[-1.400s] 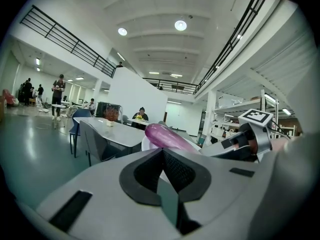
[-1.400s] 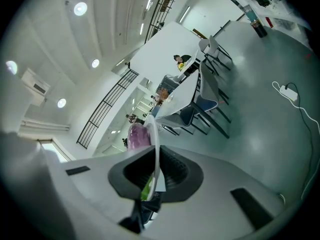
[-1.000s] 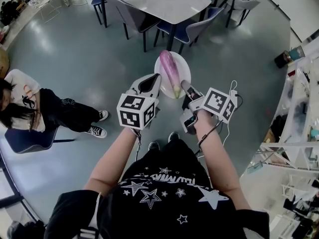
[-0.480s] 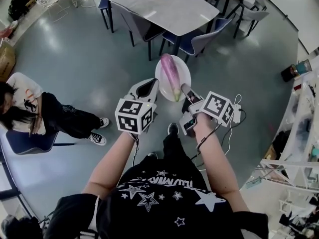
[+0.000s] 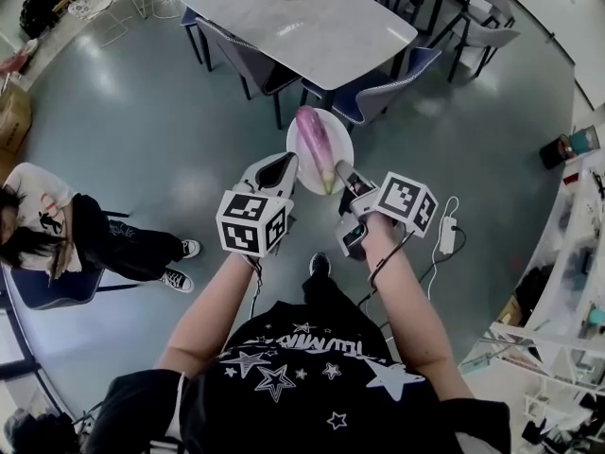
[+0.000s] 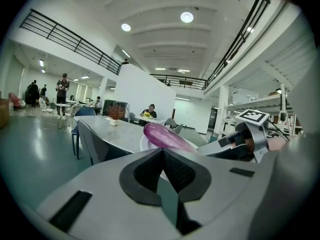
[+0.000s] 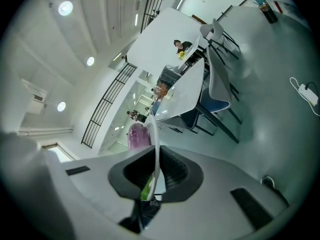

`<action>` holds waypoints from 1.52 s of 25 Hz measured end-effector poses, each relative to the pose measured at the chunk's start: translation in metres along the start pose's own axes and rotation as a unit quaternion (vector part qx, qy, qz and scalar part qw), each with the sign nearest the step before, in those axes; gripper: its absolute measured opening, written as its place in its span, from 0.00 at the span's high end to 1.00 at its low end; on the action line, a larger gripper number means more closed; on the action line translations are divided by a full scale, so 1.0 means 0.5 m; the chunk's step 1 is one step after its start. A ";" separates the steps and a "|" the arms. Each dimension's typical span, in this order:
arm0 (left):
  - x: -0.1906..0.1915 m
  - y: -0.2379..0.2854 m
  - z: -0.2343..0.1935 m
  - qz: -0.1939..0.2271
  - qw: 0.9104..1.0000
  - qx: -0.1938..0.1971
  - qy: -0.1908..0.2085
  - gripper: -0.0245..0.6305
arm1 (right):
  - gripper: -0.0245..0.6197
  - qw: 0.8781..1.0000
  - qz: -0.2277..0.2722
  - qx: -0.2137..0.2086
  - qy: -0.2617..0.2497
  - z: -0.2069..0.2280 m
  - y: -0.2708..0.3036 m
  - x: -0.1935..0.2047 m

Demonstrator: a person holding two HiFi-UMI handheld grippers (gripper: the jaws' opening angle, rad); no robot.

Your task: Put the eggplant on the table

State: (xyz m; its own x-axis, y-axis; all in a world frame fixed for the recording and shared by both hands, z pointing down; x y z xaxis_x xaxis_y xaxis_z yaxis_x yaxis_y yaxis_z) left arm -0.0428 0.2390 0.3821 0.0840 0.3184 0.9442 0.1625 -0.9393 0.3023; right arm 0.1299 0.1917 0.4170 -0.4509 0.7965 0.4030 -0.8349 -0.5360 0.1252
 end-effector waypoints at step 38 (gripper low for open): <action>-0.093 0.361 -0.041 -0.010 0.999 -0.029 -0.011 0.95 | 0.92 0.999 -0.022 -0.003 0.038 0.150 0.181 -0.309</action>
State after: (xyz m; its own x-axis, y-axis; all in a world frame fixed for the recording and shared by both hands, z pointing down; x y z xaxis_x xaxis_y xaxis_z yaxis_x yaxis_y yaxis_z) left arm -0.0373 0.0522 0.3952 0.1026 0.3395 0.9350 0.1079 -0.9382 0.3289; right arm 0.1480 -0.0010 0.4340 -0.4364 0.8385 0.3262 -0.8560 -0.4986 0.1364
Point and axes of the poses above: the fingertips, and each gripper's own axes: y forward along the fingers, z to its right, x out of its underside, the point moved 7 cm from there along -y, backward along the fingers, and after that the axes turned 11 degrees about -x, right-handed, at the moved point
